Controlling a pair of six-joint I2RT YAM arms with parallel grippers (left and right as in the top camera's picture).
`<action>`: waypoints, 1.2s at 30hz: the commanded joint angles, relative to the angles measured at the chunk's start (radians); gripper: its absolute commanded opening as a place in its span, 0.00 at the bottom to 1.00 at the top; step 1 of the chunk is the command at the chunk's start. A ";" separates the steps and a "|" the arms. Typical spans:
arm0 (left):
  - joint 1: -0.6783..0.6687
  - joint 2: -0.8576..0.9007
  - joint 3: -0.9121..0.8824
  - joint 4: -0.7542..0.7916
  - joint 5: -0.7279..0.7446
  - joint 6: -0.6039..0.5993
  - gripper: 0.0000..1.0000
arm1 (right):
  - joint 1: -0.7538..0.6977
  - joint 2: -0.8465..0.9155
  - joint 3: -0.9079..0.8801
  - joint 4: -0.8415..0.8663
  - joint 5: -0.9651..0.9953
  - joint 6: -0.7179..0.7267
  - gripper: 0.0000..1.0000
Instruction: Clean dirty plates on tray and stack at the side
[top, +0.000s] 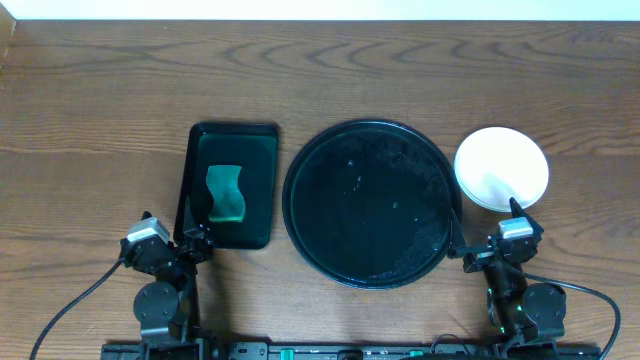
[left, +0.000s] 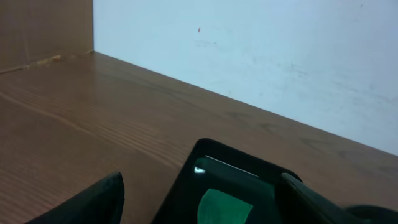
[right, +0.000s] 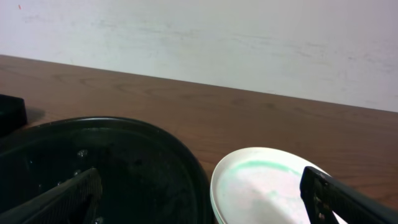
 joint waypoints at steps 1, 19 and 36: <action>0.004 -0.011 -0.025 0.008 -0.013 0.022 0.78 | -0.008 -0.006 -0.001 -0.005 0.005 0.005 0.99; 0.004 -0.009 -0.084 0.007 -0.012 0.022 0.78 | -0.008 -0.006 -0.001 -0.005 0.005 0.005 0.99; 0.004 -0.009 -0.084 0.007 -0.012 0.022 0.78 | -0.008 -0.006 -0.001 -0.005 0.005 0.005 0.99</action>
